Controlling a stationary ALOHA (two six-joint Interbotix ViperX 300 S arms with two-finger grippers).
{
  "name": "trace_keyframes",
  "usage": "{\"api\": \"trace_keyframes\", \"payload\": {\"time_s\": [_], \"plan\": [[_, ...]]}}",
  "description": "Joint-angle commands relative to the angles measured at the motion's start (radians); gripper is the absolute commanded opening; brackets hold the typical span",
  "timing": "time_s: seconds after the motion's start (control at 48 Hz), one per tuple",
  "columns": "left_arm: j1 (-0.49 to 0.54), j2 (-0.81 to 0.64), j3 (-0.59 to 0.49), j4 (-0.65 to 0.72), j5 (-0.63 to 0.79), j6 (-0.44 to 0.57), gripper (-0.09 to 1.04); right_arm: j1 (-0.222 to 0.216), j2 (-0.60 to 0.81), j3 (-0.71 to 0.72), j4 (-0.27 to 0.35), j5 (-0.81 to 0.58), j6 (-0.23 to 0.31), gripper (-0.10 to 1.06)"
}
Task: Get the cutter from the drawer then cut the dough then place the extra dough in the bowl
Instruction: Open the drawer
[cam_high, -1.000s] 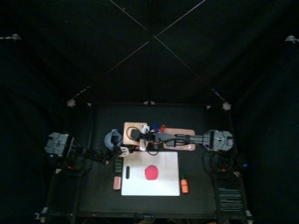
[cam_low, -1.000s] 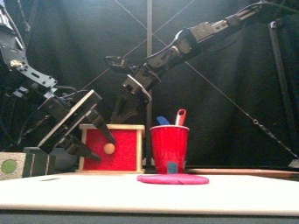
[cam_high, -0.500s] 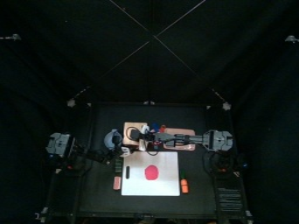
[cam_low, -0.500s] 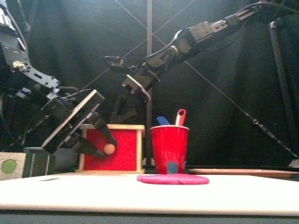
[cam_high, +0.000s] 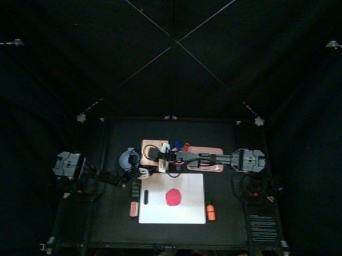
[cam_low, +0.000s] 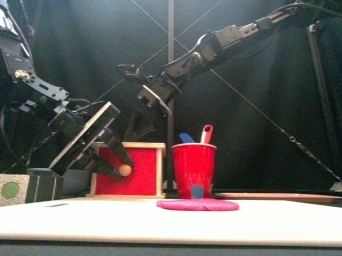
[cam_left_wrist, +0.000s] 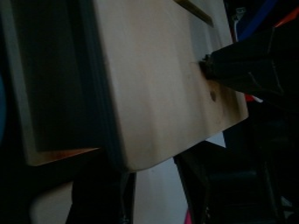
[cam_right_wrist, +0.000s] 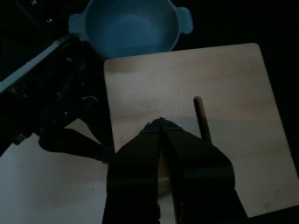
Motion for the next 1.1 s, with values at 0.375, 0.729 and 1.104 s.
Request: {"api": "trace_keyframes", "payload": {"time_s": [0.375, 0.729, 1.104], "plan": [[-0.015, -0.009, 0.000, 0.003, 0.000, 0.018, 0.52, 0.005, -0.015, -0.014, 0.003, 0.008, 0.002, 0.05], [-0.089, -0.028, 0.014, -0.008, 0.000, 0.017, 0.51, 0.000, -0.017, -0.014, 0.003, 0.006, 0.002, 0.05], [-0.124, -0.037, 0.014, -0.015, 0.000, 0.017, 0.51, -0.003, -0.017, -0.008, 0.003, 0.011, 0.002, 0.05]]}}
